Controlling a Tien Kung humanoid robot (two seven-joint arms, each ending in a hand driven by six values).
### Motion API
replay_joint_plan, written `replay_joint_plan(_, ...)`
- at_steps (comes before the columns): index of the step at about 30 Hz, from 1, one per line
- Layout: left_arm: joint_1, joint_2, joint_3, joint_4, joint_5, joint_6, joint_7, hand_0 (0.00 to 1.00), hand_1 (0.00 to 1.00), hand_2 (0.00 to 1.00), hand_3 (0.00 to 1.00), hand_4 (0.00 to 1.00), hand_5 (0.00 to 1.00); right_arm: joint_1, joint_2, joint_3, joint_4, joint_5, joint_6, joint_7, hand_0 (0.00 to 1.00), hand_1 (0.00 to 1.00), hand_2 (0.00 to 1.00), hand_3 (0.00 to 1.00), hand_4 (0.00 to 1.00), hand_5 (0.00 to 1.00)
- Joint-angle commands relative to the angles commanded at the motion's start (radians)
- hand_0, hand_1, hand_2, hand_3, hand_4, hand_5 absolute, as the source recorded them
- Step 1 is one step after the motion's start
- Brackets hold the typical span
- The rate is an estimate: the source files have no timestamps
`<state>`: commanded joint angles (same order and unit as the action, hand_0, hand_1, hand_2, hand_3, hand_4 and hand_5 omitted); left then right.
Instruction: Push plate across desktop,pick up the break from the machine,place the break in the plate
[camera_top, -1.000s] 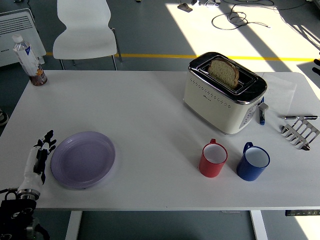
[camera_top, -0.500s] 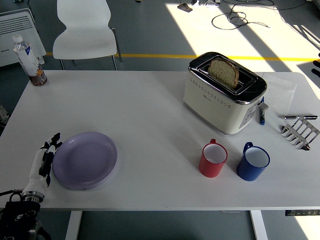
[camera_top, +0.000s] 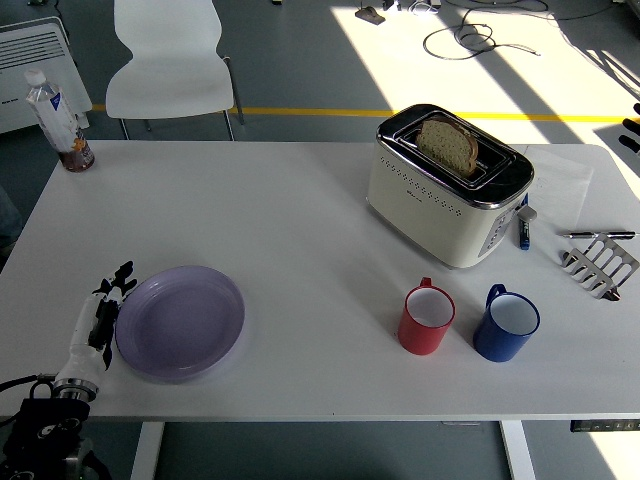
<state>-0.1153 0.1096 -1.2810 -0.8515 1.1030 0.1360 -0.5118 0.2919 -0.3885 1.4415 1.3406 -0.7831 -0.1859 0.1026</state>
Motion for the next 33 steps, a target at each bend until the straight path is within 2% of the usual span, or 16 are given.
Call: replay_joint_plan(33,0.009,0.02,0.092,-0.061,-0.088,-0.011,0.001,0.857,0.902,0.968,0.92,0.543,0.998,0.013,0.005,0.005,0.0,0.001,0.001,-0.001,0.823,0.795,0.826,0.824,0.547,0.444)
